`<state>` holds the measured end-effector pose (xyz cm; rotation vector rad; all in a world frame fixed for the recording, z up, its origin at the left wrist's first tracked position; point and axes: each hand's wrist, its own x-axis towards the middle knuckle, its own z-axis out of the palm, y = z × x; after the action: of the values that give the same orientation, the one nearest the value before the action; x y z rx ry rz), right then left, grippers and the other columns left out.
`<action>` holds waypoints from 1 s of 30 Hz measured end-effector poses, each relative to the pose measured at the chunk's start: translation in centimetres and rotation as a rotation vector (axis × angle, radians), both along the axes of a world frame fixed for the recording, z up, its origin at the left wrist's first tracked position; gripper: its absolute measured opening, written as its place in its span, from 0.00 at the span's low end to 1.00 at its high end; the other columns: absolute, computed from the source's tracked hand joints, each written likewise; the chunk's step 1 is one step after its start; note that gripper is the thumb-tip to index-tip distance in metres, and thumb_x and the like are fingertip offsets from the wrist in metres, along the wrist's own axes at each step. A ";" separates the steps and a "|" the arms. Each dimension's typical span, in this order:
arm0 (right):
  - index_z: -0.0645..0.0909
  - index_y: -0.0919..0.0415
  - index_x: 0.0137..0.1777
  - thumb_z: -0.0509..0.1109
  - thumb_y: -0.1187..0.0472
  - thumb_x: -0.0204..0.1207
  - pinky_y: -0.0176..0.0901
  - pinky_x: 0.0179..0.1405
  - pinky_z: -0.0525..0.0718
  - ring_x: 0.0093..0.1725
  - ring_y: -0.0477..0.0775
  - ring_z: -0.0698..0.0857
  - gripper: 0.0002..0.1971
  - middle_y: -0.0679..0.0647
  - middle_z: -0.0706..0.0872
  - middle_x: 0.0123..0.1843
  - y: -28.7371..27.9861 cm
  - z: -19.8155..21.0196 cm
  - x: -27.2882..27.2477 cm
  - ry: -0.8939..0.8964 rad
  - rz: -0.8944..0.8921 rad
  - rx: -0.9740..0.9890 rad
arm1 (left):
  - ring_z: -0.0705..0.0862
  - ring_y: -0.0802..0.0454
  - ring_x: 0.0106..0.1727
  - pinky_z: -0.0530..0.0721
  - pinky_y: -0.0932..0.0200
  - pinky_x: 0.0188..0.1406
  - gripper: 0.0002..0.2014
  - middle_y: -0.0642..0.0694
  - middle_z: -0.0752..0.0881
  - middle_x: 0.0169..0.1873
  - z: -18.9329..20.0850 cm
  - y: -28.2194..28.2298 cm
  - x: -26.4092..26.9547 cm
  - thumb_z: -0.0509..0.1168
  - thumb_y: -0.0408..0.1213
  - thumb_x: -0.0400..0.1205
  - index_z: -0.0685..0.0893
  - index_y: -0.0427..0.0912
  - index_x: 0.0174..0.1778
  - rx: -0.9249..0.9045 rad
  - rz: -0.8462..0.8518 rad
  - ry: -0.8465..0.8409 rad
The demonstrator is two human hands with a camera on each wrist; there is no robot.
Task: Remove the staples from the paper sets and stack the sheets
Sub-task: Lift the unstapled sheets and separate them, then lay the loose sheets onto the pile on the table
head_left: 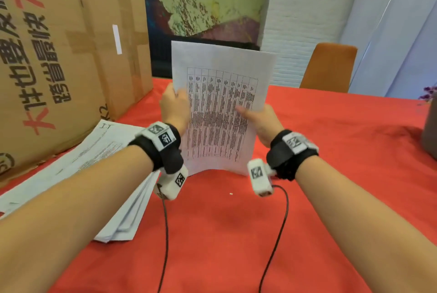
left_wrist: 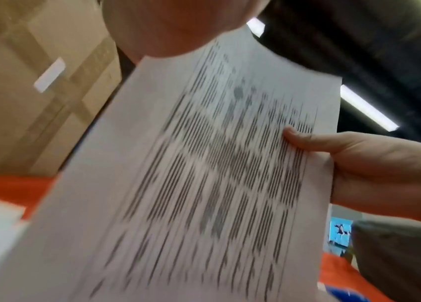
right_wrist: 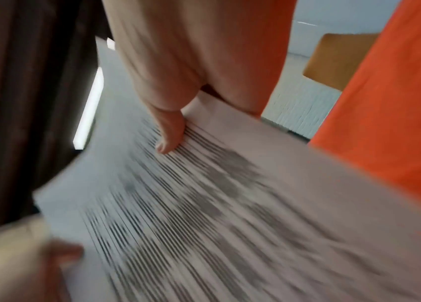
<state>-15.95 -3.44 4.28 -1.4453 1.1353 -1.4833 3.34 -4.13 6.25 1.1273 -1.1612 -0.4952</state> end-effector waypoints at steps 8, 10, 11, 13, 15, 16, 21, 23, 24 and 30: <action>0.83 0.61 0.59 0.72 0.70 0.75 0.57 0.66 0.81 0.62 0.61 0.85 0.13 0.63 0.86 0.61 -0.8 2.2 -0.1 -0.080 0.035 -0.128 | 0.68 0.61 0.22 0.64 0.61 0.26 0.10 0.53 0.70 0.25 2.7 -0.5 -0.3 0.52 0.28 0.79 0.73 0.42 0.33 -0.175 0.040 0.006; 0.83 0.66 0.60 0.73 0.69 0.74 0.58 0.64 0.82 0.60 0.62 0.86 0.14 0.65 0.86 0.61 -1.2 -0.5 -0.4 -0.031 -0.008 -0.041 | 0.69 0.61 0.24 0.65 0.62 0.29 0.10 0.52 0.71 0.28 0.4 -0.7 -0.4 0.53 0.28 0.80 0.75 0.40 0.35 -0.059 0.023 -0.029; 0.83 0.68 0.59 0.74 0.68 0.73 0.61 0.63 0.83 0.57 0.62 0.87 0.14 0.67 0.87 0.60 -1.2 -2.4 -0.5 0.023 -0.028 0.039 | 0.72 0.56 0.28 0.67 0.61 0.32 0.09 0.49 0.74 0.30 -1.0 -0.8 -0.4 0.53 0.28 0.81 0.78 0.37 0.39 0.008 0.018 -0.073; 0.84 0.69 0.58 0.74 0.68 0.74 0.60 0.58 0.84 0.49 0.60 0.87 0.13 0.65 0.88 0.54 -1.0 -5.0 -0.9 0.177 0.007 0.185 | 0.81 0.40 0.40 0.72 0.55 0.37 0.11 0.39 0.83 0.39 -2.7 -1.0 0.0 0.54 0.30 0.81 0.81 0.32 0.49 0.055 0.016 -0.133; 0.83 0.65 0.58 0.73 0.67 0.75 0.46 0.49 0.84 0.44 0.54 0.84 0.12 0.56 0.87 0.49 -0.7 -4.7 -2.0 0.385 0.104 0.269 | 0.83 0.37 0.48 0.72 0.55 0.39 0.12 0.33 0.85 0.47 -2.0 -1.5 0.8 0.54 0.30 0.82 0.81 0.31 0.55 0.031 0.050 -0.174; 0.82 0.65 0.61 0.73 0.64 0.76 0.41 0.48 0.82 0.47 0.54 0.84 0.14 0.55 0.86 0.50 -0.7 -3.9 -2.9 0.524 0.122 0.293 | 0.82 0.39 0.49 0.70 0.57 0.39 0.13 0.34 0.85 0.48 -1.4 -1.6 1.3 0.54 0.30 0.82 0.81 0.32 0.56 0.040 0.067 -0.213; 0.78 0.70 0.67 0.69 0.45 0.77 0.45 0.61 0.78 0.66 0.63 0.81 0.29 0.64 0.83 0.66 -1.9 -3.8 -10.4 1.266 -0.374 0.590 | 0.73 0.46 0.38 0.65 0.53 0.35 0.11 0.40 0.78 0.35 -2.1 -0.6 3.2 0.54 0.35 0.80 0.73 0.41 0.31 0.162 -0.062 -0.552; 0.81 0.68 0.64 0.66 0.42 0.77 0.46 0.60 0.82 0.61 0.64 0.84 0.29 0.64 0.85 0.63 -1.9 -6.7 -12.5 1.363 -0.430 0.719 | 0.69 0.48 0.32 0.60 0.52 0.29 0.14 0.46 0.71 0.27 -4.1 0.6 2.8 0.55 0.34 0.79 0.67 0.44 0.26 0.251 -0.211 -0.623; 0.81 0.67 0.64 0.65 0.43 0.77 0.47 0.58 0.82 0.60 0.64 0.85 0.28 0.64 0.86 0.62 -1.7 -7.7 -12.9 1.356 -0.442 0.732 | 0.66 0.49 0.30 0.59 0.53 0.27 0.16 0.48 0.68 0.25 -5.0 1.1 2.5 0.56 0.32 0.80 0.64 0.45 0.25 0.284 -0.276 -0.613; 0.74 0.70 0.64 0.70 0.53 0.78 0.53 0.54 0.79 0.62 0.70 0.82 0.23 0.70 0.82 0.63 -1.8 -5.4 -11.8 0.723 -0.772 0.454 | 0.58 0.54 0.22 0.53 0.59 0.26 0.17 0.52 0.62 0.21 -6.8 1.9 1.3 0.55 0.30 0.78 0.60 0.48 0.24 0.371 -0.402 -0.523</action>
<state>-27.77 -5.26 -1.12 -1.2869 2.5008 -1.0110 4.64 -2.24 -0.56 1.3940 -1.8240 -0.7745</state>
